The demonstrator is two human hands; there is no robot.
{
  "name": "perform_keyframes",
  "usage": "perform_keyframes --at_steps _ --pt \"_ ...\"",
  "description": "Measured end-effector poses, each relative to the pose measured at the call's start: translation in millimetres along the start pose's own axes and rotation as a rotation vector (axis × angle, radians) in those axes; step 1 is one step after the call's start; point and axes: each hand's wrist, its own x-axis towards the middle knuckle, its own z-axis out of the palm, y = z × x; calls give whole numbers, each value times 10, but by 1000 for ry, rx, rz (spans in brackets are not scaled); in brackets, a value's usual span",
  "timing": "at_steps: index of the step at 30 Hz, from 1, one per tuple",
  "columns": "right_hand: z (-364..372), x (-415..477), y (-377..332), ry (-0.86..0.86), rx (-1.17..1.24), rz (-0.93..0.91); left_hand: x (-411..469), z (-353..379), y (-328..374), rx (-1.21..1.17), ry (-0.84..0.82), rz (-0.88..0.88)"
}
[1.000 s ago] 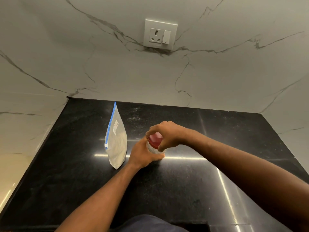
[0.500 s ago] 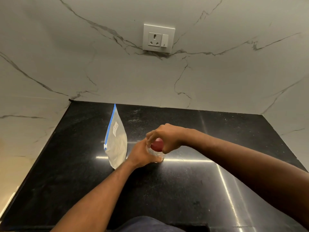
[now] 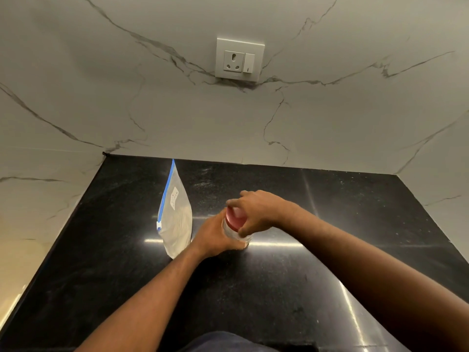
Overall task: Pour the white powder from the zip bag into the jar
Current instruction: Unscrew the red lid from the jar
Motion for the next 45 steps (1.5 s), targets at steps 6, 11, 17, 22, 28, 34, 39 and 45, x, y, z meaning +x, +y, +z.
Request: perform_keyframes --at_steps 6,11,17,22,28,34,39,45 --pt "-111 -59 -7 -5 263 -156 -14 7 19 26 14 20" --pt "69 -38 -138 132 -129 155 -3 10 41 9 19 30" --pt "-144 -43 -96 -85 71 -153 -29 -2 45 27 15 15" --pt "-74 -61 -89 165 115 15 -25 -3 49 -13 28 19" --pt "5 20 -125 69 -5 67 -11 2 65 15 24 -30" --pt "-41 -170 6 123 -2 -183 -23 -3 88 0 18 -13" --pt "280 -495 428 465 562 26 -4 2 41 -24 13 3" --pt "1267 -548 523 769 967 517 -101 100 110 -5 145 -33"
